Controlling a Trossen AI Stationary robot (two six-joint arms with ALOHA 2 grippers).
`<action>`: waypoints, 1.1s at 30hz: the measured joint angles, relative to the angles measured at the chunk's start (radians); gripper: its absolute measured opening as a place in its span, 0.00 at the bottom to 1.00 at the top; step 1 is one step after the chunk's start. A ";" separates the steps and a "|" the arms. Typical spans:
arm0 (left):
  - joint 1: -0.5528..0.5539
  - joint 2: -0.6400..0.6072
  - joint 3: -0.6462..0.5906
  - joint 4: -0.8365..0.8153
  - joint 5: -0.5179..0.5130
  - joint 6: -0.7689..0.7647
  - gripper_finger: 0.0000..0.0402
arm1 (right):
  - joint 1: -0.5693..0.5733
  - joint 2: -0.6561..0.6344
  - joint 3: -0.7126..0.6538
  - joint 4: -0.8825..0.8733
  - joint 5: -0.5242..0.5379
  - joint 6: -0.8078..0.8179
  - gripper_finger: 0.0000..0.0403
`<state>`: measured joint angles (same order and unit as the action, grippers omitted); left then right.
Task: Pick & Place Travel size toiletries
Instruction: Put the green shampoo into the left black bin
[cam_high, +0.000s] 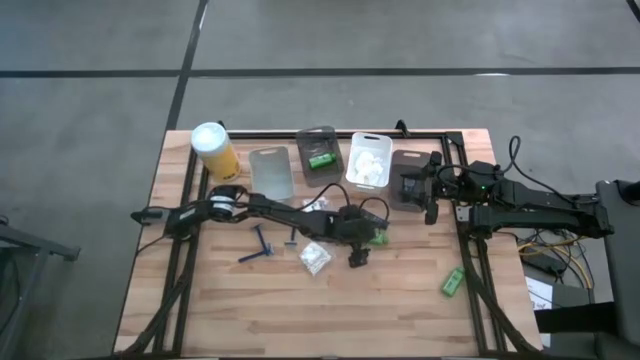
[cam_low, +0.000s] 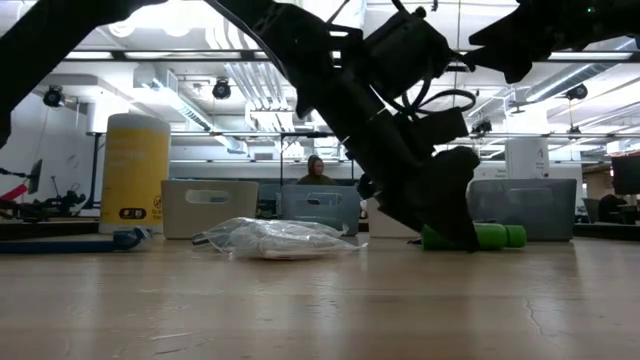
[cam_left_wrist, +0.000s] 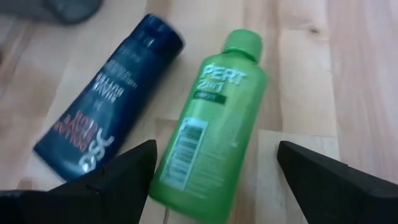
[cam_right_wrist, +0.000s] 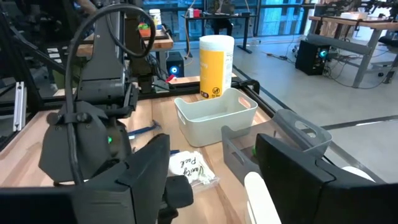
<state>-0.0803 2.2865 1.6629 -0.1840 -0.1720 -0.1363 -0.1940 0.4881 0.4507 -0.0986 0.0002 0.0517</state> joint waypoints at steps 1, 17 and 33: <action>0.000 0.002 0.001 0.001 0.014 0.032 0.86 | 0.000 0.000 0.000 0.000 0.000 0.000 0.59; 0.000 0.002 0.001 -0.014 0.070 0.048 0.49 | 0.000 -0.001 0.000 0.000 0.000 0.000 0.71; 0.003 -0.122 -0.001 -0.168 0.049 0.023 0.40 | 0.000 -0.001 0.000 0.000 0.000 0.000 0.82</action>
<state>-0.0776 2.1643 1.6620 -0.3524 -0.1234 -0.1133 -0.1944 0.4873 0.4507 -0.0986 0.0002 0.0519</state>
